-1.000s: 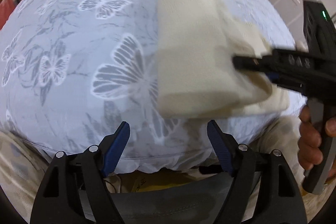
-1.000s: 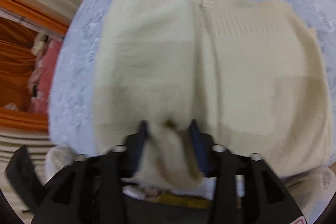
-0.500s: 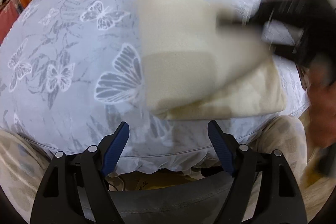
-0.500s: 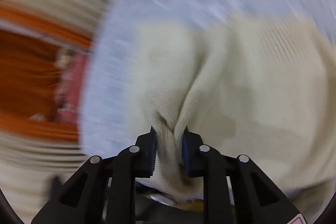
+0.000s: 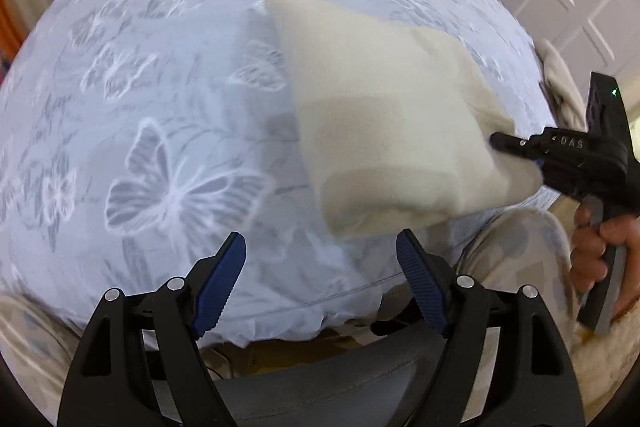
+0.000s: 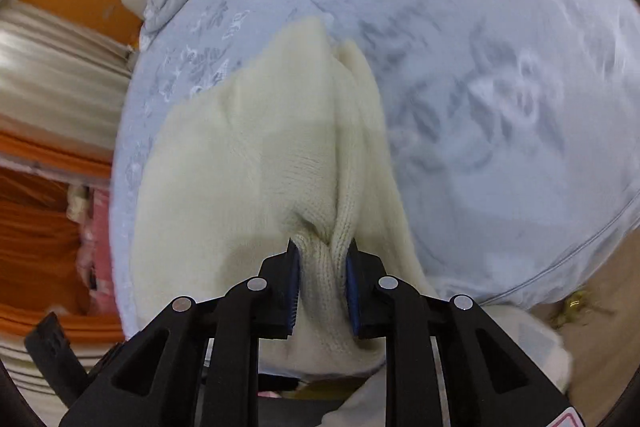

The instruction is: Fold small clothes

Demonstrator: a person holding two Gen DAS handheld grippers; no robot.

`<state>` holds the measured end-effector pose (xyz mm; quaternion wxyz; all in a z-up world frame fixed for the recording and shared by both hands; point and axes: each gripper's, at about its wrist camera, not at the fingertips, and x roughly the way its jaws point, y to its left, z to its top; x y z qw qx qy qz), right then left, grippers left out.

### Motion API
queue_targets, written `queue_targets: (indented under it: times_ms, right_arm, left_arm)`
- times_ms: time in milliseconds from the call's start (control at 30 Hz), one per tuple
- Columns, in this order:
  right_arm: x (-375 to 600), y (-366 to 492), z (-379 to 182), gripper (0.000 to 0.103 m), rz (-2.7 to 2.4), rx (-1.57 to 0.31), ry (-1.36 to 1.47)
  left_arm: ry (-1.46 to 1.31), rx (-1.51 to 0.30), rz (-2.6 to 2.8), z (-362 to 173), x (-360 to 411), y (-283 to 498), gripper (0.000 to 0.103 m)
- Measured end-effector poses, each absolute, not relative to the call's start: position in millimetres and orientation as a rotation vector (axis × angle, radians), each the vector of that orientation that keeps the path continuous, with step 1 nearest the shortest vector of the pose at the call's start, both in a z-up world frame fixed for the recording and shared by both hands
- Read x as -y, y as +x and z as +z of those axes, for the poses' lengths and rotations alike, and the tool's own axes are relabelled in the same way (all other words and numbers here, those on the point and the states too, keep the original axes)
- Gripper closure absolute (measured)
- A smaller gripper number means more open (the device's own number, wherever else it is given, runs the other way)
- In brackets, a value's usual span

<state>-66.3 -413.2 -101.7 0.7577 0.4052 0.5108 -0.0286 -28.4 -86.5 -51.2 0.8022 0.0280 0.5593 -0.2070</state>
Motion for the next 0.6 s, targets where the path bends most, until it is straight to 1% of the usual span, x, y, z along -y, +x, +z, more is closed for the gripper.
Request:
queue_targets:
  times_ms: [67,133,200,233,300,333,367,433,500,567,600]
  right_arm:
    - [408.0,-66.1,-96.9,0.085,-0.05,-1.1,0.871]
    - [408.7,-63.9,-82.6,0.084,-0.014,-1.051,0.892]
    - [407.3,-62.7,-55.4,0.085,0.044,-0.96,0.919]
    - [411.0,-62.8,-42.6,0.085,0.066,-0.927,0.904]
    - [411.3,-62.5,-40.5,0.085,0.036,-0.954,0.845]
    - [414.4,-59.5,-51.9,0.085,0.001,-1.01,0.807]
    - [415.7,-56.3,-78.6,0.085,-0.038,-1.126,0.773]
    - [409.9,-53.5,-114.0,0.084,-0.019,-1.254,0.787]
    - [413.5,-55.0,-105.7,0.081,-0.018,-1.237,0.792]
    - [414.8,-57.5,-90.9,0.072,-0.057,-1.216,0.746]
    - [414.4,-59.6,-80.7,0.071,-0.086,-1.196,0.714]
  left_arm:
    - [0.109,-1.185,-0.424,-54.5,99.4,-26.1,0.021]
    - [0.116,-1.183,-0.406,-58.0,108.0,-20.9,0.022]
    - [0.135,-1.151,-0.411,-56.0,114.2,-16.4,0.046]
    - [0.176,-1.145,-0.408,-56.3,120.2,-13.7,0.051]
    - [0.208,-1.162,-0.365,-63.0,122.6,-6.1,0.073]
    - [0.19,-1.183,-0.352,-67.5,118.6,-1.6,0.073]
    - [0.152,-1.209,-0.343,-72.8,113.1,2.8,0.073]
    - [0.088,-1.275,-0.329,-87.6,102.5,8.5,0.072]
    - [0.118,-1.279,-0.32,-95.5,101.8,5.4,0.071]
    - [0.112,-1.263,-0.332,-92.2,99.6,1.9,0.067]
    - [0.083,-1.27,-0.345,-88.6,95.1,0.9,0.067]
